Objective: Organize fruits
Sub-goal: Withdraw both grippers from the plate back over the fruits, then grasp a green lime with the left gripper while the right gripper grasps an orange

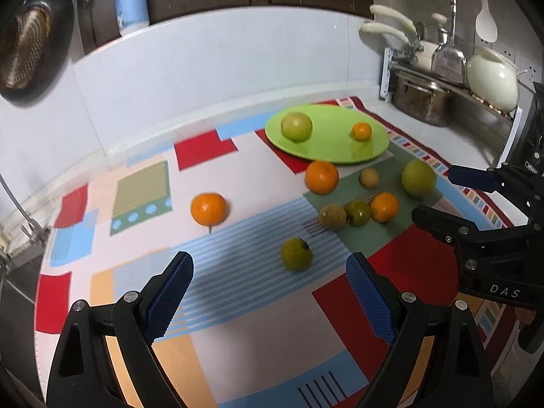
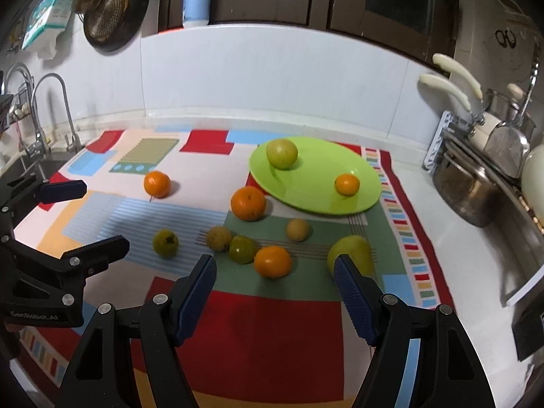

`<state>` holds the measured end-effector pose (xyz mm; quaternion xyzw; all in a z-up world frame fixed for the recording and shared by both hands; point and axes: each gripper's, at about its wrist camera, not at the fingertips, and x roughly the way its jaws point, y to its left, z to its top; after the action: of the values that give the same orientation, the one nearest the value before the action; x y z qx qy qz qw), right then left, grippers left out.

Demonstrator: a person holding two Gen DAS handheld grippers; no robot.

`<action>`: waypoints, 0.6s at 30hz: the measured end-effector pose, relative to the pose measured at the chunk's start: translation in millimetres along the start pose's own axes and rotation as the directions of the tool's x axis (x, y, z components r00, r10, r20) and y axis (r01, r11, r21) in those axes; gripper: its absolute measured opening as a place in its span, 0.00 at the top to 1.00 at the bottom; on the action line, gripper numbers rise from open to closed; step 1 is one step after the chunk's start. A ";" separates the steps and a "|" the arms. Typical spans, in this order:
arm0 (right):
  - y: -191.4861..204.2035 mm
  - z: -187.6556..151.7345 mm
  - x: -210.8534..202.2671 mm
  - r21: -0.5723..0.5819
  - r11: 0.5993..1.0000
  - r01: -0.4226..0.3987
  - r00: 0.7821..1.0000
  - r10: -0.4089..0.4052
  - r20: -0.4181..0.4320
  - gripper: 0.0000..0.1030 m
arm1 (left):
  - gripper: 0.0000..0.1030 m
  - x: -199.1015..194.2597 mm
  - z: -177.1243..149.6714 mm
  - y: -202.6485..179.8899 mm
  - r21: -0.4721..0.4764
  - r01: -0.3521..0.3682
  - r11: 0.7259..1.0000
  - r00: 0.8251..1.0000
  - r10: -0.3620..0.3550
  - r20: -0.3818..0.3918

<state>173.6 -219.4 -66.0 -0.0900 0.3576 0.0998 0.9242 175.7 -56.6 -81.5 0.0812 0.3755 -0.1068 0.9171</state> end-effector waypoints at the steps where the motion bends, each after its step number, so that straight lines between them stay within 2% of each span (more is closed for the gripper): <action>1: -0.6 -1.1 4.1 0.000 1.000 -0.004 1.000 0.004 -0.009 0.30 | 0.11 4.8 -0.6 -0.5 0.000 0.006 1.000 1.000 -0.006 -0.009; 7: -6.0 -6.3 29.9 0.008 1.000 -0.018 0.998 0.019 -0.062 0.30 | 0.11 29.4 -1.5 -4.9 0.010 0.017 1.000 0.998 -0.016 -0.056; 15: -10.0 -6.9 50.7 0.018 0.999 -0.026 0.996 0.027 -0.088 0.32 | 0.21 49.8 1.2 -7.9 0.012 0.020 1.000 0.996 -0.019 -0.083; 18: -11.3 -6.8 57.2 0.026 0.999 -0.033 0.994 0.035 -0.103 0.36 | 0.25 55.5 3.2 -9.0 0.009 0.034 0.999 0.995 -0.033 -0.093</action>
<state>213.4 -225.1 -108.7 -0.0776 0.4078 0.1064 0.9035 214.2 -73.5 -119.1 0.0847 0.4184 -0.1205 0.8962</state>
